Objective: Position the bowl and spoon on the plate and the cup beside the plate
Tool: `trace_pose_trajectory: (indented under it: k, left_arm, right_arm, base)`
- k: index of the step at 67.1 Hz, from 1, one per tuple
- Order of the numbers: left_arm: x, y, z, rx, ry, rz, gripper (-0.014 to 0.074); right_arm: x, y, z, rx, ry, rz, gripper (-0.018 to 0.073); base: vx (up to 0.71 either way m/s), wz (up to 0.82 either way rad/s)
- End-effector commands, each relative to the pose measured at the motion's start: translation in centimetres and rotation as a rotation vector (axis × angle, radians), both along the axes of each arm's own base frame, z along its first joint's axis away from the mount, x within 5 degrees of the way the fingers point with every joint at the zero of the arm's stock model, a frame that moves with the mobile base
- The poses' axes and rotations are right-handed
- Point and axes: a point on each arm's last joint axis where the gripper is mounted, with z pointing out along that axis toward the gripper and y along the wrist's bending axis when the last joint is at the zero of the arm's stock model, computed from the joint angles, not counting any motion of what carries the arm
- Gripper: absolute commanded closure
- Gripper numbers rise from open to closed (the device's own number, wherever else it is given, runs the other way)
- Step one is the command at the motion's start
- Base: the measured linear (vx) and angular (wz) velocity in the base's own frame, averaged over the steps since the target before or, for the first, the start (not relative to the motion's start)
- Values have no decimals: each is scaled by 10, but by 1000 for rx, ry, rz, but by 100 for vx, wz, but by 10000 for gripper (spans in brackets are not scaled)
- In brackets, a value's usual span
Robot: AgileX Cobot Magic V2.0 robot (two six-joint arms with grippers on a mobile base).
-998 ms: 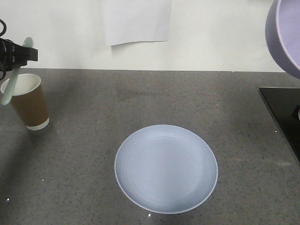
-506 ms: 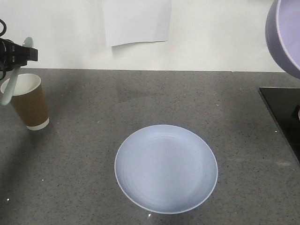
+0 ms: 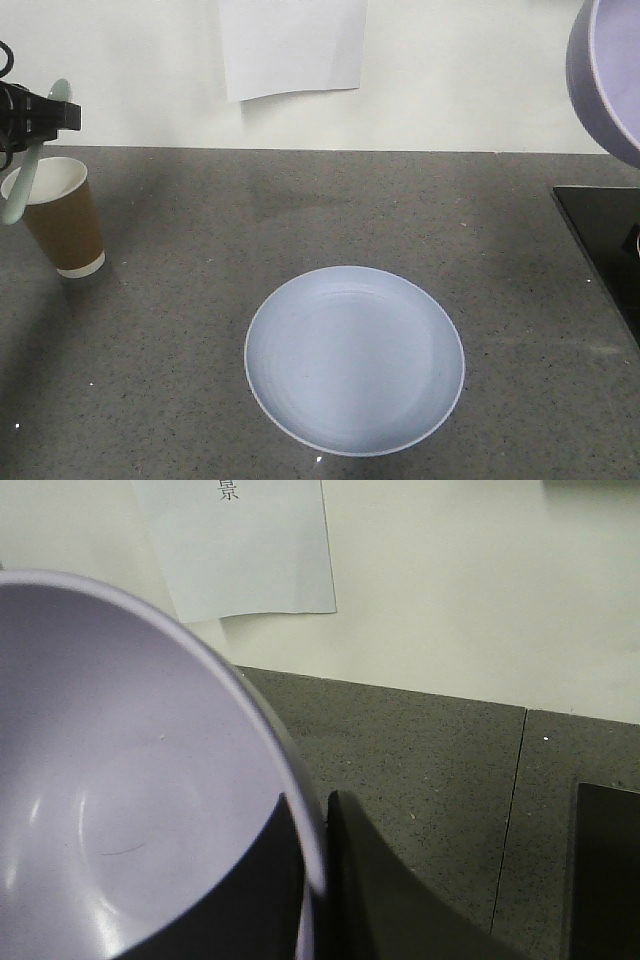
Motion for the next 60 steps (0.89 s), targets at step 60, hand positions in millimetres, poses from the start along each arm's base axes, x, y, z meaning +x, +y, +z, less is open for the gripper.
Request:
trace_pose_trajectory:
  k: [60]
  left_arm:
    - [-6, 0, 24, -32, -114, 11, 602]
  right_arm:
    - [-5, 4, 17, 20, -98, -9, 564]
  base:
    - [0, 0]
